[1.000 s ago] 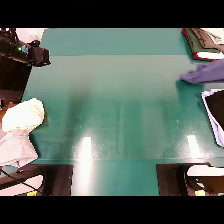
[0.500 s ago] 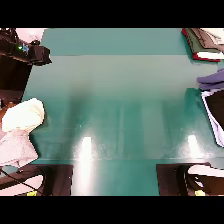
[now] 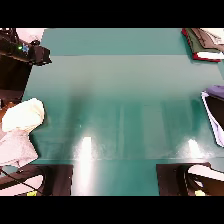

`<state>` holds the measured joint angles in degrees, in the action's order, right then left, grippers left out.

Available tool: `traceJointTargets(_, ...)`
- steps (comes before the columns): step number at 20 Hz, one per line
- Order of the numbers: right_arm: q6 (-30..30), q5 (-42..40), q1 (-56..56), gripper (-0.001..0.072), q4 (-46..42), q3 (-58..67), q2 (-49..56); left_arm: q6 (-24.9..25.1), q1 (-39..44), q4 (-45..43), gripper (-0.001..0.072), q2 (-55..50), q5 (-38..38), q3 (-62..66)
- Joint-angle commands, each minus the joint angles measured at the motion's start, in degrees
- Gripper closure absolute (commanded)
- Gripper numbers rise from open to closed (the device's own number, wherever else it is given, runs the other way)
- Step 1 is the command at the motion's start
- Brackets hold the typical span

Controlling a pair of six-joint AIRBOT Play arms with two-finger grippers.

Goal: Fold the shirts.

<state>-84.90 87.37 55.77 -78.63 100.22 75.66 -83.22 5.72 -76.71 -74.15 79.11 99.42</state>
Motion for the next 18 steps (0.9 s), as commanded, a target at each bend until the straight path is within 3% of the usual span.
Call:
traceJointTargets(1, -4.15, 6.73, 0.81, 0.0555, -12.63, 0.0, -0.26, 1.18, 0.02, -0.02, 0.0681, 0.04, -0.04, 0.04)
traceJointTargets(2, -4.15, 7.43, 1.57, 0.0337, -12.85, 0.02, -0.26, 1.18, 0.02, 0.0, 0.0681, 0.04, -0.02, 0.04)
traceJointTargets(3, -4.15, 8.09, 2.27, 0.0195, -12.85, 0.02, -0.26, 1.18, 0.02, -0.02, 0.0681, 0.04, -0.04, 0.04)
traceJointTargets(7, -6.08, 9.53, 3.85, 0.0192, -11.87, 0.02, -0.74, 1.18, 0.02, -0.02, 0.0681, 0.04, -0.04, 0.04)
traceJointTargets(11, -6.75, 7.69, 1.92, 0.0202, 2.69, 0.02, -1.81, 1.14, 0.02, -0.02, 0.0681, 0.04, -1.22, 0.04)
traceJointTargets(14, -7.06, 6.88, -4.83, 0.0203, 13.22, 0.02, -3.04, 1.09, 0.02, 0.22, 0.0681, 0.04, -0.74, 0.04)
traceJointTargets(18, -6.99, 6.69, -19.61, 0.021, 14.51, 0.02, -6.14, 1.11, 0.02, 0.22, 0.0681, 0.04, -1.99, 0.04)
